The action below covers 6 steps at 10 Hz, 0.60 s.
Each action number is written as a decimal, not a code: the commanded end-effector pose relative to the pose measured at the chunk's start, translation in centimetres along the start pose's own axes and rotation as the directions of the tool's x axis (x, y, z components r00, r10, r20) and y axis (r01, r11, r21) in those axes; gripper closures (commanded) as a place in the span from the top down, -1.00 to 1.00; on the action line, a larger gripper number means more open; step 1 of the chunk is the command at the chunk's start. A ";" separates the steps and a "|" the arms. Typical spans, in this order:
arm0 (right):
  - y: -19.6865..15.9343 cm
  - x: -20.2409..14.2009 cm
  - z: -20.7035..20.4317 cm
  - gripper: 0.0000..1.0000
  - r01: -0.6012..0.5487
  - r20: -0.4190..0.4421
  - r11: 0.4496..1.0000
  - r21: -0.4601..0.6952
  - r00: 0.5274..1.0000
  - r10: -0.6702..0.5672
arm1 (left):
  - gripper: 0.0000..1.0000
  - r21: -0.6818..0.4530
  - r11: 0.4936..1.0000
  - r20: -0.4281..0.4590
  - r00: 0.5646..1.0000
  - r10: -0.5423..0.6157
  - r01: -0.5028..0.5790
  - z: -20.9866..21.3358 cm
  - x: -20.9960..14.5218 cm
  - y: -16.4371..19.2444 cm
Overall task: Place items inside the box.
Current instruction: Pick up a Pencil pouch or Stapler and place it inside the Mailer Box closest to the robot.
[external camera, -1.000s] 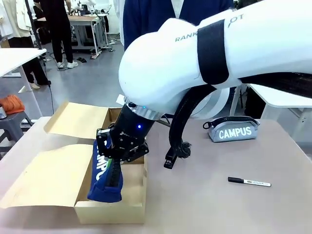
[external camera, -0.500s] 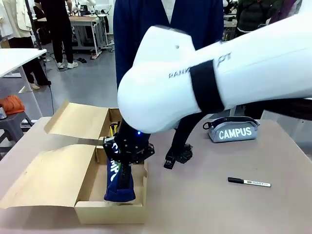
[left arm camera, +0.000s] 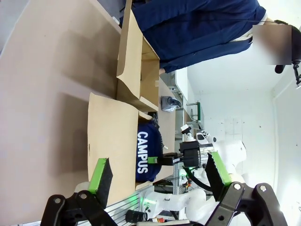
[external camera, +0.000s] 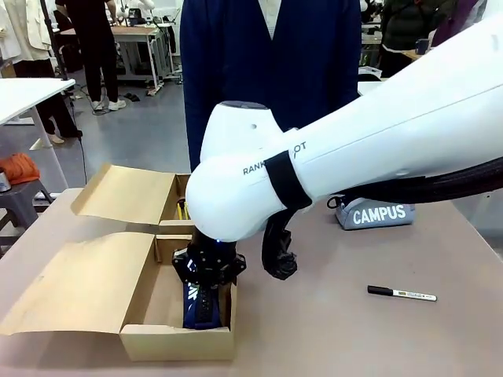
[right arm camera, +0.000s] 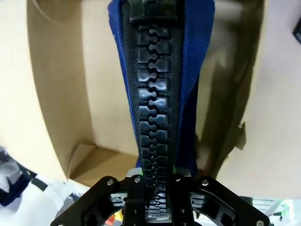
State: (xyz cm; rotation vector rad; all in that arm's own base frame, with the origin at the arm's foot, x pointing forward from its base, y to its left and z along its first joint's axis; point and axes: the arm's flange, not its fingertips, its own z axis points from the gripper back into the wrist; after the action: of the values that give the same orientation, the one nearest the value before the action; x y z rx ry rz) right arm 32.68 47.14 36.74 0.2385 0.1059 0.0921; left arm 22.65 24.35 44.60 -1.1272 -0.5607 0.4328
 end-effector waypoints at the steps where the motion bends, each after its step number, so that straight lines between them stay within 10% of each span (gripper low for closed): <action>1: 1.1 0.1 0.4 -0.84 0.041 -0.006 0.999 0.001 0.999 -0.041 | 1.00 -0.020 1.000 0.007 1.000 -0.017 0.017 0.0 0.1 -0.1; 2: 0.7 0.0 0.3 -0.84 0.049 -0.006 0.999 0.003 0.999 -0.049 | 1.00 -0.020 1.000 0.007 1.000 -0.017 0.017 0.0 0.1 -0.1; 5: 0.3 -0.2 0.6 1.00 0.063 0.002 0.998 0.009 0.998 -0.063 | 1.00 -0.020 1.000 0.007 1.000 -0.017 0.017 0.0 0.1 -0.1; 6: 0.2 -0.5 0.8 1.00 0.060 0.009 0.998 0.013 0.998 -0.060 | 1.00 -0.020 1.000 0.007 1.000 -0.017 0.017 0.0 0.1 -0.1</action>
State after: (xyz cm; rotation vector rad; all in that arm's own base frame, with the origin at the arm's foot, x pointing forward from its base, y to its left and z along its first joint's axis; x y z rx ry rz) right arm 32.98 47.22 37.00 0.2392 0.1105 0.0685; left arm 22.65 24.35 44.59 -1.1272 -0.5607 0.4328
